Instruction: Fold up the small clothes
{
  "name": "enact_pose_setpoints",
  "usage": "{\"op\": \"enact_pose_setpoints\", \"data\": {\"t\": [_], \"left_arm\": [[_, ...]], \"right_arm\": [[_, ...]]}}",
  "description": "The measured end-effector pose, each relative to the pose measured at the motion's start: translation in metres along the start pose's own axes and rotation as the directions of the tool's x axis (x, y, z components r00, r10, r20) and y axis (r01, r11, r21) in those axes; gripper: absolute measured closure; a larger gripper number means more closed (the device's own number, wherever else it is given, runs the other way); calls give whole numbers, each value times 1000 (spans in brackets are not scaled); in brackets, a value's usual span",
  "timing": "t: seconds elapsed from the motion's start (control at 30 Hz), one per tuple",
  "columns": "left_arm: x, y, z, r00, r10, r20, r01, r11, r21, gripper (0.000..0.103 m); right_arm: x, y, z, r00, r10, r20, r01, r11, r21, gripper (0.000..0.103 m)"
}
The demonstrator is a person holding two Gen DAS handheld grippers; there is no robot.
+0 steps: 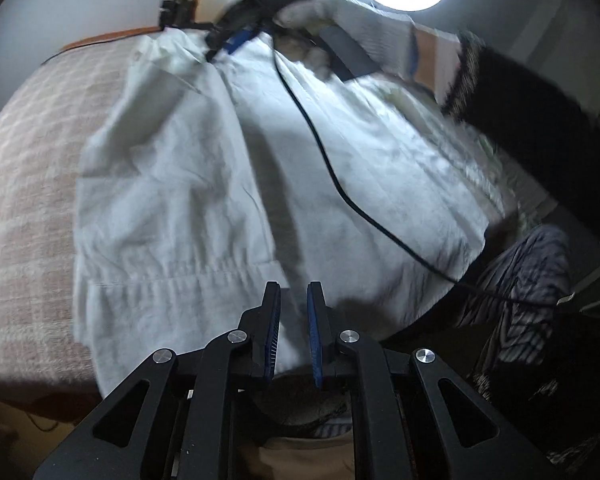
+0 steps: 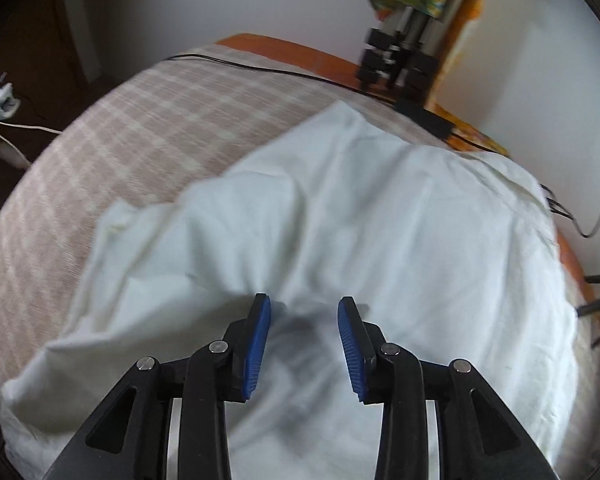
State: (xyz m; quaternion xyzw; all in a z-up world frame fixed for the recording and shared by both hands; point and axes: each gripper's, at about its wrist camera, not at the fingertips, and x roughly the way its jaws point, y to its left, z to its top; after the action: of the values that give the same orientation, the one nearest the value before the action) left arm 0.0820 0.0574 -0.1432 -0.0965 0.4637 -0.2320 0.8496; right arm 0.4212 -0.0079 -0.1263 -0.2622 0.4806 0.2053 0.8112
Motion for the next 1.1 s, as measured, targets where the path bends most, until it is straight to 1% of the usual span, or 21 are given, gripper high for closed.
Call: {"op": "enact_pose_setpoints", "data": {"t": [0.03,0.07,0.13,0.17,0.2,0.27,0.33,0.37,0.4,0.47,0.5,0.53,0.57,0.6,0.63,0.67,0.7,0.77,0.87,0.97,1.1], "left_arm": [[-11,5,1,999,5,39,-4,1000,-29,89],[-18,9,2,997,10,70,-6,998,-56,88],[-36,21,2,990,38,137,-22,993,-116,85],[-43,27,1,986,58,158,-36,990,-139,82],[-49,33,0,981,78,176,-48,984,-170,81],[-51,41,-4,980,90,177,-51,975,-217,81],[-48,44,-8,985,76,157,-38,972,-233,81],[-43,42,-11,988,73,138,-41,974,-224,81],[-38,37,-13,990,81,119,-55,977,-208,81],[-34,33,-19,992,83,99,-64,980,-189,81],[-37,35,-21,992,84,96,-65,980,-188,81],[-38,36,-21,991,90,98,-69,979,-193,81],[-41,39,-22,989,102,104,-80,976,-201,81],[-45,42,-23,986,124,110,-99,973,-210,74],[-48,46,-23,982,149,114,-121,968,-220,68],[-51,51,-23,977,175,120,-144,962,-233,60],[-54,56,-24,973,192,125,-157,956,-247,59],[-54,66,-25,971,208,115,-170,946,-276,59],[-43,77,-25,978,193,78,-161,939,-303,59],[-34,82,-24,981,186,50,-161,935,-316,59],[-30,84,-22,980,192,54,-165,934,-318,62]], "right_arm": [[-6,-3,0,1000,-14,6,14,1000,6,68],[-14,-5,1,1000,-3,26,3,1000,16,67],[-30,-5,5,995,74,68,-76,996,36,67],[-38,-3,7,989,121,87,-124,991,38,66],[-45,2,11,983,153,102,-158,987,35,66],[-53,17,19,973,193,124,-196,980,15,65],[-54,35,30,970,218,108,-218,976,-13,57],[-50,45,35,971,222,85,-220,975,-25,50],[-44,54,40,975,216,52,-214,976,-38,48],[-29,73,45,986,166,-17,-167,984,-63,48],[-21,80,46,989,141,-43,-144,986,-78,55],[-13,87,47,992,114,-59,-119,988,-95,67],[-6,92,47,994,80,-73,-88,990,-109,89],[1,95,48,995,69,-75,-77,992,-105,93],[3,94,49,994,80,-68,-86,992,-89,95],[5,92,50,994,91,-60,-95,993,-67,97],[5,89,51,993,106,-49,-108,993,-40,98],[2,82,51,990,141,-28,-141,990,-4,99],[-7,74,48,985,170,4,-170,985,17,99],[-15,65,45,980,194,40,-195,980,42,99],[-25,50,39,971,224,79,-229,971,71,99]]}}
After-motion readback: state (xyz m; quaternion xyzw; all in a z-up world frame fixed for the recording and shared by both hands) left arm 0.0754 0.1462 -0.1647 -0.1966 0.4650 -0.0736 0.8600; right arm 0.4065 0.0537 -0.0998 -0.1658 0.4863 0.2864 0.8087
